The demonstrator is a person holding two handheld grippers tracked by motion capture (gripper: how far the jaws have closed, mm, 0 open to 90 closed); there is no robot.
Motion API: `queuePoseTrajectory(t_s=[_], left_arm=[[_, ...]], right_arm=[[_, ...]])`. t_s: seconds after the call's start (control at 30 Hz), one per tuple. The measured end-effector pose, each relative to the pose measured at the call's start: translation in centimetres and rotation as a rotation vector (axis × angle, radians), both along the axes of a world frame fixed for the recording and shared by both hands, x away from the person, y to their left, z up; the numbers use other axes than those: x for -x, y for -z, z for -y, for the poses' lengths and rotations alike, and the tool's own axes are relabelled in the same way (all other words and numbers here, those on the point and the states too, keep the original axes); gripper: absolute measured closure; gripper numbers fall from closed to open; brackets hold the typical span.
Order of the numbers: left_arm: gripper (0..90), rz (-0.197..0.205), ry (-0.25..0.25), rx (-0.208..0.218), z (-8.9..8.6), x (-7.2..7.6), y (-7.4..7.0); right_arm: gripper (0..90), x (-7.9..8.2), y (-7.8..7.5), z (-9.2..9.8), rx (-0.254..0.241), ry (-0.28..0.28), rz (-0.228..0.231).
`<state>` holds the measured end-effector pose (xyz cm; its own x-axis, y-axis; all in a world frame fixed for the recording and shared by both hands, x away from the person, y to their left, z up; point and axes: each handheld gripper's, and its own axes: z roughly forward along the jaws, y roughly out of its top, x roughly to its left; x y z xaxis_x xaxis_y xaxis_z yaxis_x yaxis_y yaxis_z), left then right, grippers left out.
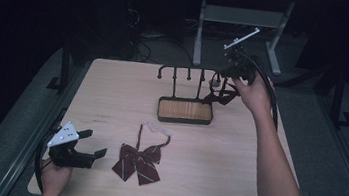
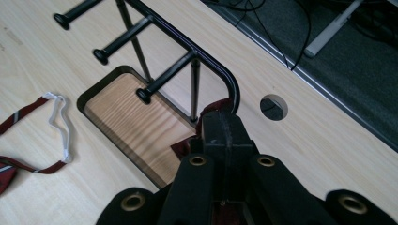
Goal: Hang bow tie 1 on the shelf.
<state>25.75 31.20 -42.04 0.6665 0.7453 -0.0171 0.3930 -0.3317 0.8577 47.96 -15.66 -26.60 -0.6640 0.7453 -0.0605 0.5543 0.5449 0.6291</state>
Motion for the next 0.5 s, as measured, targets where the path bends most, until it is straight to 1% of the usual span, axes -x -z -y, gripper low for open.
queuePoseTrajectory(t_s=[0.1,0.13,0.17,0.2,0.33,0.4,0.43,0.47,0.5], left_arm=[[12.8,0.002,0.000,-0.001,0.0,0.1,-0.1],[12.8,0.004,0.000,0.000,0.0,0.1,-0.1],[12.8,0.006,-0.001,0.003,0.0,0.1,0.0],[12.8,0.006,0.001,0.001,0.1,0.0,0.0],[12.8,0.004,0.006,-0.003,0.2,0.0,0.0],[12.8,0.003,0.004,-0.002,0.2,0.0,0.0],[12.8,0.004,0.004,-0.008,0.2,0.0,-0.1],[12.8,0.004,0.004,-0.008,0.2,0.0,-0.1],[12.8,0.004,0.000,-0.009,0.1,0.0,-0.1]], right_arm=[[89.5,-0.2,0.6,0.6,-0.011,0.016,-0.007],[89.5,-0.2,0.6,0.6,-0.011,0.016,-0.007],[89.2,-0.2,0.9,0.9,-0.025,0.019,-0.014],[89.0,-0.2,1.1,1.0,-0.025,0.018,-0.011],[88.3,0.0,1.3,1.3,-0.039,0.025,-0.018],[85.9,0.1,1.5,1.6,-0.053,0.024,-0.022],[82.4,0.3,1.5,1.8,-0.061,0.023,-0.022],[82.4,0.3,1.5,1.8,-0.061,0.023,-0.022],[81.2,0.4,1.5,1.8,-0.060,0.027,-0.012]])
